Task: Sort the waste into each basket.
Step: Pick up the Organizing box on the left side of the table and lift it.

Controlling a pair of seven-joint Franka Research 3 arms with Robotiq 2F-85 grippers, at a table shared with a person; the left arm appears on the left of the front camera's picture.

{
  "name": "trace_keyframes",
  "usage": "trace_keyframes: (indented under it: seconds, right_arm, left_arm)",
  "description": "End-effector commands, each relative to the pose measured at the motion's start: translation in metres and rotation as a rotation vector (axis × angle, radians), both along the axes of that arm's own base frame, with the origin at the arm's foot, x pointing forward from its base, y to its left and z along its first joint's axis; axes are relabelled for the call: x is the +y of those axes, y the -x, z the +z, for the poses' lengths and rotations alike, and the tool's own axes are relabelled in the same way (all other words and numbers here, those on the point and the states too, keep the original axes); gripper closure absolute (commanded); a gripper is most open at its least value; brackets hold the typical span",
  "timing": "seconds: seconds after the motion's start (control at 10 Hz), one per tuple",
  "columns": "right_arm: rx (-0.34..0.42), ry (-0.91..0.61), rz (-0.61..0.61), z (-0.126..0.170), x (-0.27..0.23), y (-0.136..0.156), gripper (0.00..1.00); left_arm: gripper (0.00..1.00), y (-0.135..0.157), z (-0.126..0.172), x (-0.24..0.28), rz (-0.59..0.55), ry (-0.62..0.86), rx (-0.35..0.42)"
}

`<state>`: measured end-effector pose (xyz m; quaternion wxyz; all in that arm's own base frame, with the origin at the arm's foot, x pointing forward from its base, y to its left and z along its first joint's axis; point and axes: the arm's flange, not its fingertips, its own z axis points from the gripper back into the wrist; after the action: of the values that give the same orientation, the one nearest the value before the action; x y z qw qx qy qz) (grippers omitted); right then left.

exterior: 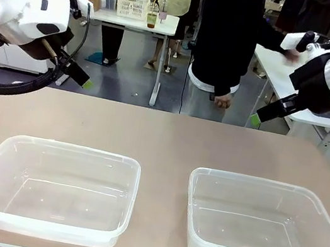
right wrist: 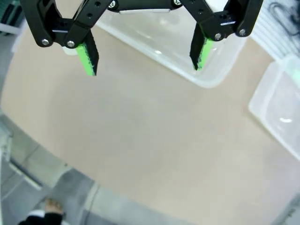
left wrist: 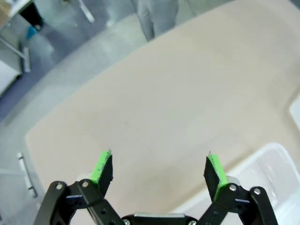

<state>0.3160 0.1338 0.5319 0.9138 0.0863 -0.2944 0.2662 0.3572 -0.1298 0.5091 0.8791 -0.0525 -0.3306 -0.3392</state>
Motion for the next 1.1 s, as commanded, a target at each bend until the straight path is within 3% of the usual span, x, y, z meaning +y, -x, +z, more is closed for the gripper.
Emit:
trace_keyframes:
  seconds: [0.0,0.1,0.2,0.3,0.4,0.5,0.6,0.7,1.0]
  right_arm:
    - [0.211,-0.457,0.039,0.035,-0.056,0.025,0.0]
    - [0.288,-0.746,-0.092,0.053,-0.103,0.038,0.0]
    - [0.328,-0.91,-0.239,0.057,-0.143,0.046,0.0]
    - [0.341,-1.058,-0.343,0.053,-0.178,0.049,0.0]
    - [0.337,-1.123,-0.399,0.046,-0.201,0.051,0.0]
    - [0.325,-1.158,-0.452,0.04,-0.217,0.052,0.0]
    - [0.309,-1.13,-0.511,0.038,-0.219,0.05,0.0]
    - [0.314,-0.911,-0.208,0.051,-0.22,0.064,0.0]
    - [0.314,-0.911,-0.208,0.051,-0.22,0.064,0.0]
  left_arm:
    - [0.0,0.008,0.03,0.052,-0.215,0.168,0.257]
    - [0.0,0.009,0.038,0.091,-0.333,0.361,0.44]
    - [0.0,0.007,0.038,0.124,-0.291,0.518,0.551]
    - [0.0,0.002,0.034,0.149,-0.175,0.664,0.602]
    - [0.0,0.003,0.03,0.173,-0.14,0.886,0.596]
    - [0.0,0.007,0.027,0.192,-0.062,1.054,0.537]
    - [0.0,0.008,0.028,0.195,0.047,1.088,0.481]
    - [0.0,0.022,0.034,0.192,-0.259,0.805,0.483]
    - [0.0,0.022,0.034,0.192,-0.259,0.805,0.483]
